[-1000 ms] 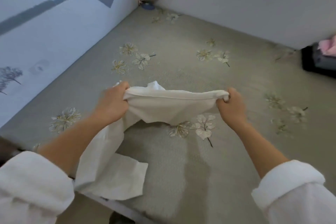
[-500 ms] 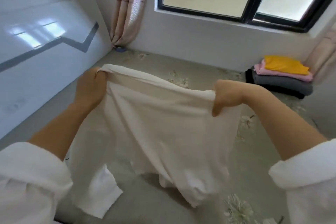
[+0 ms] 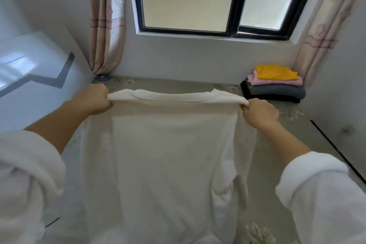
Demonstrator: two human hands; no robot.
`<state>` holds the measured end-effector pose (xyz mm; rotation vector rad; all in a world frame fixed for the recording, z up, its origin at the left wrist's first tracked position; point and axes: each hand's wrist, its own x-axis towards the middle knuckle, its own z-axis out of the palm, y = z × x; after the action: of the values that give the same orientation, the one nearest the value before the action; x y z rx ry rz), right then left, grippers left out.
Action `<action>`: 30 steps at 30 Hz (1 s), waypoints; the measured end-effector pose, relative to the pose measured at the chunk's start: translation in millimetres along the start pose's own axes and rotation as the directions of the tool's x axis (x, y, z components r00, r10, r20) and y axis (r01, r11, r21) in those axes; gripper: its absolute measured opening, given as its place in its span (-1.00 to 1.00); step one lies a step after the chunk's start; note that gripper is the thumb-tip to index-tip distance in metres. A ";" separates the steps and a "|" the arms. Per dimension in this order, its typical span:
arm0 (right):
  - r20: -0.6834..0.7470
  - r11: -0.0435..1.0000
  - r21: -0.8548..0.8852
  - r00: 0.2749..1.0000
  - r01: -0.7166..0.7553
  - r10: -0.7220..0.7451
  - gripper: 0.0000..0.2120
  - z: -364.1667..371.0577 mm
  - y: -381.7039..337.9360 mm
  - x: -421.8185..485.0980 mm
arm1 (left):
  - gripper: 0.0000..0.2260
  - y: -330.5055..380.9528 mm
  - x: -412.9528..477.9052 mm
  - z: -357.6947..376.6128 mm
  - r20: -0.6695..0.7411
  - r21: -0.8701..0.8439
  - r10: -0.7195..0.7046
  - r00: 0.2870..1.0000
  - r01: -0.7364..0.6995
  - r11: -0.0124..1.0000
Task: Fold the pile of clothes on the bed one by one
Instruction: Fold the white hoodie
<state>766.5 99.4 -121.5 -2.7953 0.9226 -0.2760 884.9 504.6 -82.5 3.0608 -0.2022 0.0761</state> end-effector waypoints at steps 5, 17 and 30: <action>0.272 0.571 0.739 0.934 -0.358 0.233 -0.69 -23.0 -9.7 39.2 | -0.79 19.1 38.5 -8.5 -0.068 -0.224 -0.201 0.977 0.181 0.958; -0.502 0.752 0.626 0.844 0.205 0.188 -0.62 43.2 38.9 10.9 | -0.54 43.2 16.8 92.8 -0.409 -0.826 -0.129 0.903 -0.306 0.474; 0.275 0.924 0.372 0.961 -0.090 -0.017 -0.74 253.7 126.3 -171.6 | -0.59 -54.4 -118.1 362.5 0.506 -0.477 -0.056 0.861 0.333 0.814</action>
<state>618.3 132.5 -415.9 -2.3773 0.7595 -0.0505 791.4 546.0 -453.8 2.4367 0.0754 -0.6378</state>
